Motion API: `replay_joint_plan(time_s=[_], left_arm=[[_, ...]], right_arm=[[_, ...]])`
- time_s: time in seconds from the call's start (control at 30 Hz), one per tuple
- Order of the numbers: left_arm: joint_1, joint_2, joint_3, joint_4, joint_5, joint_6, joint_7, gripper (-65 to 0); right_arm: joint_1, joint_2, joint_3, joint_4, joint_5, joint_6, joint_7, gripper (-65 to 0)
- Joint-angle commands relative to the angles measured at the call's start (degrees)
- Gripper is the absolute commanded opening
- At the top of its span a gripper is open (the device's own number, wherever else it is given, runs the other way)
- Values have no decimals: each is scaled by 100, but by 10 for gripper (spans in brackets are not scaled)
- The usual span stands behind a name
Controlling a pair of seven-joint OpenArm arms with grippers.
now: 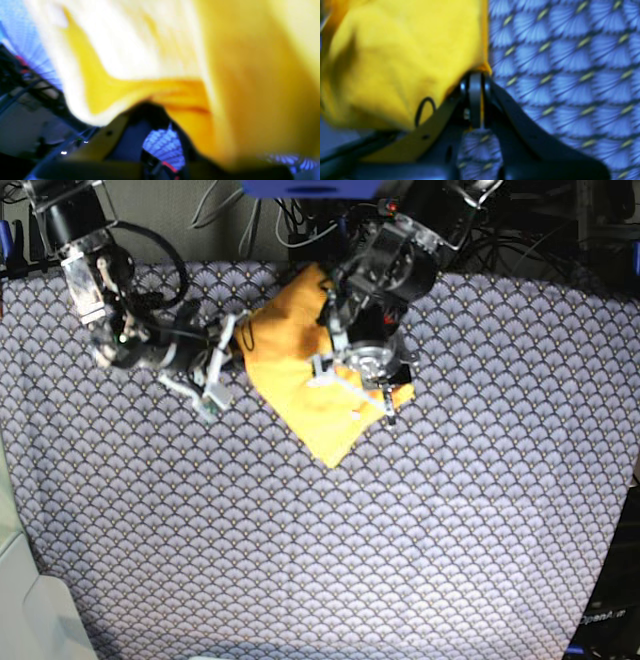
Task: Fold the T-shirt properly
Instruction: 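Rotate and drag the folded shirt with both grippers to square it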
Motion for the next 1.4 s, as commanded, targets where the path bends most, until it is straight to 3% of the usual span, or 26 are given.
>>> replay_joint_plan(time_s=[0.0,0.27,0.5,0.7,0.83,0.97,1.17,1.37], left_arm=[[-233,82,-131,48,96,36,31,-650],[-488,3,-536,65,123,36,75,-650],[-374,-138,-1045,989,123,36,251,-650],[101,-384,-703,1041,87,36,480,-650],[145,-296,-412,531,79,36,471,-650],[-13,73,-421,48,105,36,154,-650],[-409,346,-430,-559,87,36,23,-650],[-1006,521,-430,-884,79,36,23,-650]], right_arm=[[-9,102,23,176,110,73,81,-650],[-527,296,23,827,119,73,81,-650],[-589,401,418,1108,119,73,81,-650],[-272,392,629,968,119,73,55,-650],[-176,383,612,757,119,73,81,-650],[-149,252,594,633,119,73,81,-650],[-457,216,542,686,119,90,81,-650],[-800,225,383,686,119,1101,81,-650]])
